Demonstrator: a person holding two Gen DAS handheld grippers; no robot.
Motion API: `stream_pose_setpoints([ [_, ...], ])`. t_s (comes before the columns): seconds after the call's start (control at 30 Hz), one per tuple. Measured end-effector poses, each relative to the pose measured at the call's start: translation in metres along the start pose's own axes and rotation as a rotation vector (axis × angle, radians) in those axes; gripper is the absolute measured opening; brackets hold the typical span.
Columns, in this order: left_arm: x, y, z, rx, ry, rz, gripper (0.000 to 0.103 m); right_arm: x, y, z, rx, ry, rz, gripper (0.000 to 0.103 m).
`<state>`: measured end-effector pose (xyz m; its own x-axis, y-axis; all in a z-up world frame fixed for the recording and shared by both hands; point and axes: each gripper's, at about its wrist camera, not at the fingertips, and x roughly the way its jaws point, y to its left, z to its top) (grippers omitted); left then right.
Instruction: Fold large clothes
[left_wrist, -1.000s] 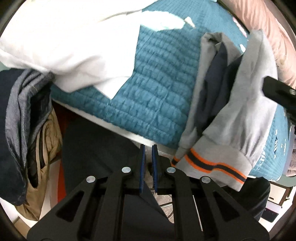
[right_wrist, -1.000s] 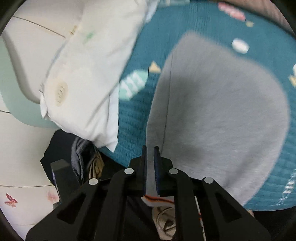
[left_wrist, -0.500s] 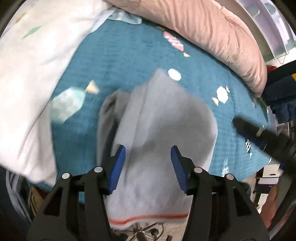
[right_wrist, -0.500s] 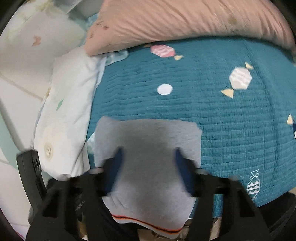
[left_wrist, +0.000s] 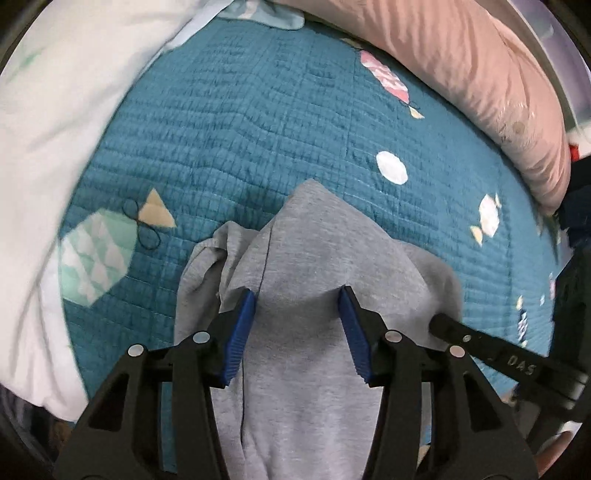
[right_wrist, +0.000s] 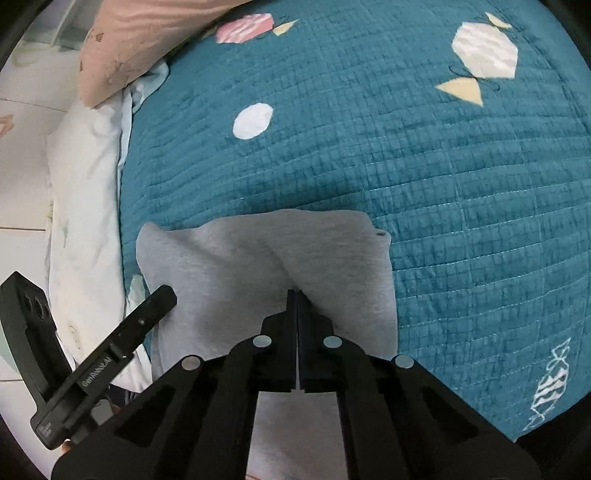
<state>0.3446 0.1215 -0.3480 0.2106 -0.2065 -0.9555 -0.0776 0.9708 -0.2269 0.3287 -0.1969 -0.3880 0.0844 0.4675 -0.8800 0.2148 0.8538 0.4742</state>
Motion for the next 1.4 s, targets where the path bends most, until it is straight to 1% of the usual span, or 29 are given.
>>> stream_pose_setpoints([
  [0.03,-0.005,-0.001,-0.002,0.002,0.007,0.005,0.048,-0.005,0.003,-0.002,-0.010,-0.004,-0.005,0.000],
  [0.07,-0.010,-0.001,-0.004,0.009,0.015,0.010,0.046,-0.015,0.006,-0.008,-0.020,-0.004,-0.003,0.003],
  [0.1,-0.015,-0.002,-0.008,0.026,0.022,0.023,0.044,-0.023,0.009,-0.013,-0.031,-0.003,0.006,0.003],
  [0.17,-0.029,-0.003,-0.022,0.069,0.023,0.056,0.044,-0.040,0.015,-0.030,-0.078,-0.005,0.020,0.003],
  [0.23,-0.037,0.002,-0.039,0.077,0.041,0.039,0.044,-0.048,0.018,-0.046,-0.104,0.013,0.005,0.003],
  [0.3,-0.041,0.011,-0.058,0.073,0.071,0.034,0.044,-0.052,0.018,-0.069,-0.125,0.051,0.008,0.003],
  [0.33,-0.041,0.016,-0.072,0.073,0.091,0.037,0.044,-0.051,0.018,-0.078,-0.137,0.066,0.003,0.003],
  [0.4,-0.039,0.024,-0.092,0.058,0.121,0.036,0.044,-0.046,0.019,-0.102,-0.174,0.099,-0.033,0.003],
  [0.43,-0.039,0.029,-0.104,0.048,0.135,0.032,0.043,-0.040,0.019,-0.114,-0.184,0.129,-0.046,0.003],
  [0.5,-0.036,0.035,-0.119,0.046,0.135,0.041,0.043,-0.024,0.016,-0.131,-0.186,0.175,-0.056,0.003],
  [0.53,-0.034,0.036,-0.123,0.050,0.130,0.044,0.042,-0.013,0.012,-0.137,-0.181,0.195,-0.081,0.003],
  [0.6,-0.023,0.040,-0.125,0.044,0.128,0.064,0.040,0.005,0.007,-0.140,-0.183,0.181,-0.127,0.000],
  [0.63,-0.012,0.044,-0.126,0.025,0.130,0.069,0.040,0.014,0.003,-0.139,-0.175,0.181,-0.131,0.000],
  [0.67,-0.004,0.047,-0.126,0.011,0.128,0.072,0.040,0.021,-0.003,-0.138,-0.139,0.187,-0.115,0.000],
  [0.73,-0.002,0.047,-0.126,0.009,0.118,0.071,0.040,0.021,-0.006,-0.136,-0.112,0.202,-0.099,0.000],
  [0.83,-0.007,0.045,-0.125,0.011,0.122,0.073,0.040,0.015,-0.003,-0.137,-0.136,0.205,-0.098,0.001],
  [0.93,-0.024,0.039,-0.122,0.043,0.120,0.066,0.042,0.001,0.005,-0.135,-0.190,0.204,-0.073,0.009],
  [0.97,-0.031,0.038,-0.122,0.043,0.115,0.050,0.047,-0.008,0.009,-0.135,-0.210,0.197,-0.055,0.012],
  [1.0,-0.039,0.037,-0.120,0.037,0.107,0.036,0.072,-0.017,0.010,-0.133,-0.217,0.177,-0.044,0.021],
  [1.03,-0.045,0.038,-0.119,0.029,0.092,0.031,0.091,-0.026,0.011,-0.131,-0.219,0.152,-0.032,0.045],
  [1.07,-0.054,0.040,-0.117,0.018,0.061,0.011,0.091,-0.036,0.015,-0.127,-0.218,0.117,-0.025,0.072],
  [1.1,-0.064,0.042,-0.113,0.011,0.023,-0.041,0.091,-0.045,0.016,-0.124,-0.214,0.075,-0.026,0.079],
  [1.13,-0.069,0.043,-0.111,0.007,0.006,-0.068,0.091,-0.056,0.017,-0.121,-0.213,0.015,-0.037,0.083],
  [1.17,-0.073,0.045,-0.107,-0.002,-0.005,-0.075,0.091,-0.061,0.017,-0.119,-0.217,-0.015,-0.046,0.083],
  [1.2,-0.073,0.048,-0.103,-0.011,-0.010,-0.060,0.091,-0.066,0.018,-0.114,-0.224,-0.028,-0.053,0.083],
  [1.27,-0.068,0.053,-0.095,-0.019,0.005,-0.027,0.091,-0.066,0.016,-0.105,-0.207,-0.020,-0.053,0.083],
  [1.4,-0.046,0.064,-0.081,-0.034,0.041,0.003,0.091,-0.062,0.004,-0.096,-0.183,-0.018,-0.069,0.083],
])
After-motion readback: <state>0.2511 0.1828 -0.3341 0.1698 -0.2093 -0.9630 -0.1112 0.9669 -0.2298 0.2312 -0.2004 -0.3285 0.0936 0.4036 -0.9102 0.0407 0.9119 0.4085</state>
